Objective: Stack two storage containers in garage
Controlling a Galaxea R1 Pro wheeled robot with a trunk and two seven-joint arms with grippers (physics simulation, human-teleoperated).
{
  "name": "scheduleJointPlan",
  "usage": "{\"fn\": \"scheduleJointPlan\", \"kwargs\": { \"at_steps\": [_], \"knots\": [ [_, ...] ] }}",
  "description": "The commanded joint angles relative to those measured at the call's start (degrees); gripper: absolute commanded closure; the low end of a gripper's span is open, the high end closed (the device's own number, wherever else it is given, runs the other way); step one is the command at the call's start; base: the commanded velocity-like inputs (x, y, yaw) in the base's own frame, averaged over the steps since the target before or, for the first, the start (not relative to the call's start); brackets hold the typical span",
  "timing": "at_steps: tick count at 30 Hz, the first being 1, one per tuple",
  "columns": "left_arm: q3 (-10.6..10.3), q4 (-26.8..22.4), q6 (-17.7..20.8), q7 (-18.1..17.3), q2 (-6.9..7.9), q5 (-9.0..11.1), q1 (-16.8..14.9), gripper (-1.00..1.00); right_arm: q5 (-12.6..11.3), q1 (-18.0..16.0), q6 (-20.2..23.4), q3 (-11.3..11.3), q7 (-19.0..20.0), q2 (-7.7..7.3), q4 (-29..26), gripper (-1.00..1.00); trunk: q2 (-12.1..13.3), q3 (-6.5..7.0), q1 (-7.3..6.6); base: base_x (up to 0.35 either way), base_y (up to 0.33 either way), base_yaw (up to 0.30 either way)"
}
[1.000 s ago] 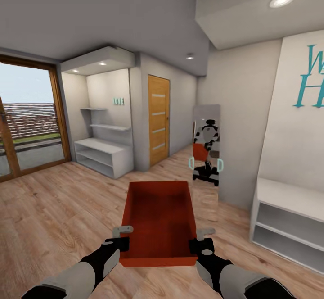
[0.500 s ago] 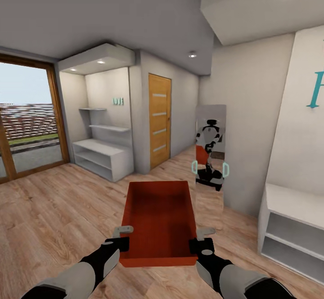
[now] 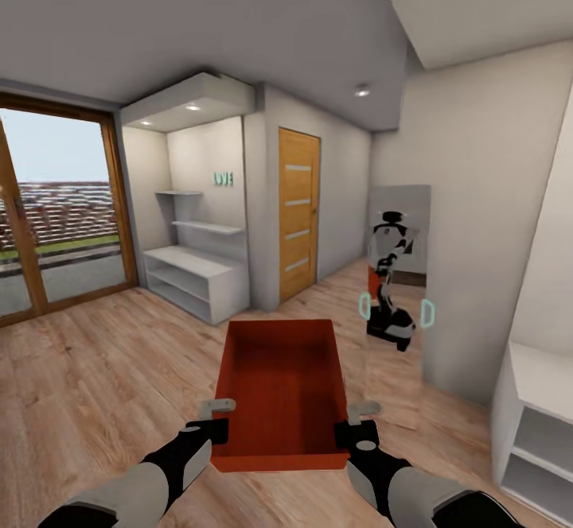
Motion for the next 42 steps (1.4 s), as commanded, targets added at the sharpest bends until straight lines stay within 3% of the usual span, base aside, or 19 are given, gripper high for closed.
{"fn": "scheduleJointPlan", "kwargs": {
  "at_steps": [1, 9, 42],
  "knots": [
    [3.2, -0.34, -0.24, 0.68, 4.18, -0.54, -0.07, 1.0, -0.2, 0.0, 0.0, -2.4, 0.35, 0.02, 0.08, 1.0, -0.06, -0.08, 0.04, 0.325, 0.0, 0.271],
    [3.2, -0.34, -0.24, 0.67, 4.18, -0.54, -0.06, 1.0, -0.21, 0.0, -0.01, -2.48, 0.35, 0.02, 0.08, 1.0, -0.06, -0.08, 0.04, 0.325, 0.0, 0.209],
    [3.2, -0.34, -0.24, 0.67, 4.18, -0.54, -0.07, 1.0, -0.21, 0.0, -0.01, -2.5, 0.27, 0.02, 0.08, 1.0, -0.06, -0.08, 0.04, 0.325, 0.0, 0.004]
  ]
}}
